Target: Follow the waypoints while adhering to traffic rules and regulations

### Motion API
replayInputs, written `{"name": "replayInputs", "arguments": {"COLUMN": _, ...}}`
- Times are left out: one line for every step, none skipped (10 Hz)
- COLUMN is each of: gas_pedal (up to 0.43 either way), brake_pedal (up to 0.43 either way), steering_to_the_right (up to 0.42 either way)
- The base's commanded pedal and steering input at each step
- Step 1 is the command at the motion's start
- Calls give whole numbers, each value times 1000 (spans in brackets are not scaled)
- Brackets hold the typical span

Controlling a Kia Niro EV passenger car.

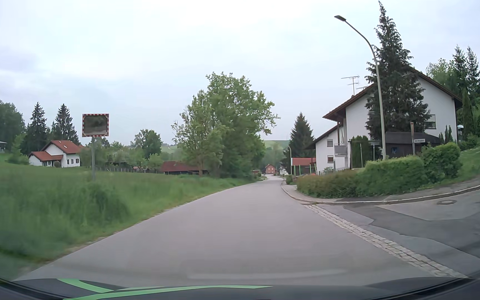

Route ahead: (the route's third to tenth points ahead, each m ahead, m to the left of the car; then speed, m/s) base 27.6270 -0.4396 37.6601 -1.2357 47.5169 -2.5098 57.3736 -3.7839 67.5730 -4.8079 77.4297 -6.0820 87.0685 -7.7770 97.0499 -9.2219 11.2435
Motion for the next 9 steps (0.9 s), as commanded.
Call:
{"name": "replayInputs", "arguments": {"gas_pedal": 0, "brake_pedal": 189, "steering_to_the_right": 16}}
{"name": "replayInputs", "arguments": {"gas_pedal": 0, "brake_pedal": 183, "steering_to_the_right": 17}}
{"name": "replayInputs", "arguments": {"gas_pedal": 0, "brake_pedal": 171, "steering_to_the_right": 17}}
{"name": "replayInputs", "arguments": {"gas_pedal": 0, "brake_pedal": 146, "steering_to_the_right": 17}}
{"name": "replayInputs", "arguments": {"gas_pedal": 0, "brake_pedal": 122, "steering_to_the_right": 17}}
{"name": "replayInputs", "arguments": {"gas_pedal": 0, "brake_pedal": 104, "steering_to_the_right": 17}}
{"name": "replayInputs", "arguments": {"gas_pedal": 0, "brake_pedal": 98, "steering_to_the_right": 17}}
{"name": "replayInputs", "arguments": {"gas_pedal": 0, "brake_pedal": 85, "steering_to_the_right": 16}}
{"name": "replayInputs", "arguments": {"gas_pedal": 0, "brake_pedal": 79, "steering_to_the_right": 14}}
